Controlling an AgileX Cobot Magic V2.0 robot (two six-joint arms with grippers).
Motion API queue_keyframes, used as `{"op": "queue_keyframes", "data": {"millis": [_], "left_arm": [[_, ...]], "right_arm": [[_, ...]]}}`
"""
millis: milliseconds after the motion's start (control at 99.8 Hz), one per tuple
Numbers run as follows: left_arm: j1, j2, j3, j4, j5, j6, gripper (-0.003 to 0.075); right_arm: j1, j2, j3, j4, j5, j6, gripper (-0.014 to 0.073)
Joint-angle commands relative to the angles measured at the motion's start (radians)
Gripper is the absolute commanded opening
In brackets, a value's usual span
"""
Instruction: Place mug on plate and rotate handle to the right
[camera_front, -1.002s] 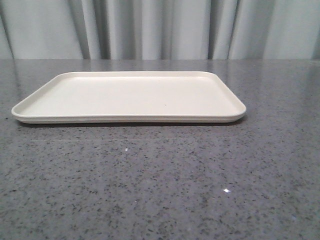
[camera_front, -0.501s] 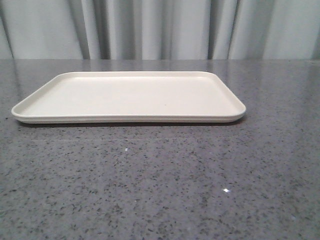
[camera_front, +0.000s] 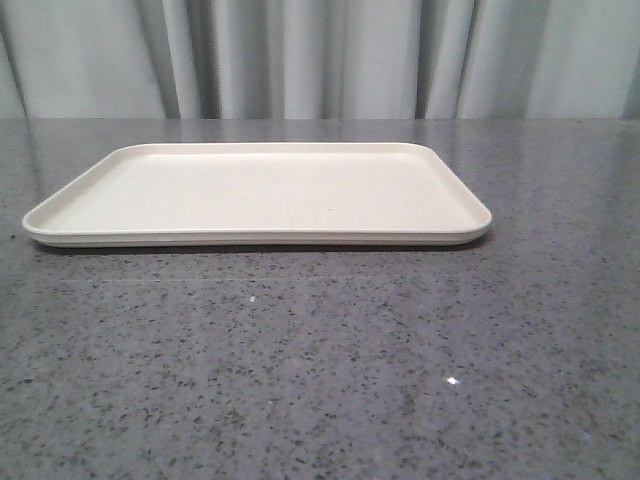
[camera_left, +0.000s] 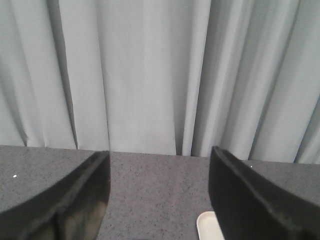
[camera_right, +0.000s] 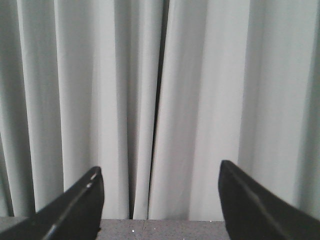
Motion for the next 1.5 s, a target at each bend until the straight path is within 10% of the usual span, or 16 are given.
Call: {"op": "queue_keyframes", "data": {"millis": [0,712,1493], "left_arm": [[0.002,0.026,-0.07,0.002,0.001,0.001,0.0443],[0.002,0.372,-0.484,0.042,0.554,0.19,0.0443],[0.002,0.39,-0.053,0.119,0.554,0.204,0.0442]], "right_arm": [[0.002,0.017,-0.03,-0.009,-0.085,-0.009,0.0497],[0.002,0.172,-0.239,-0.014,0.144,-0.037,0.0497],[0.002,0.316,-0.307,-0.014,0.211,-0.062,0.0497]]}}
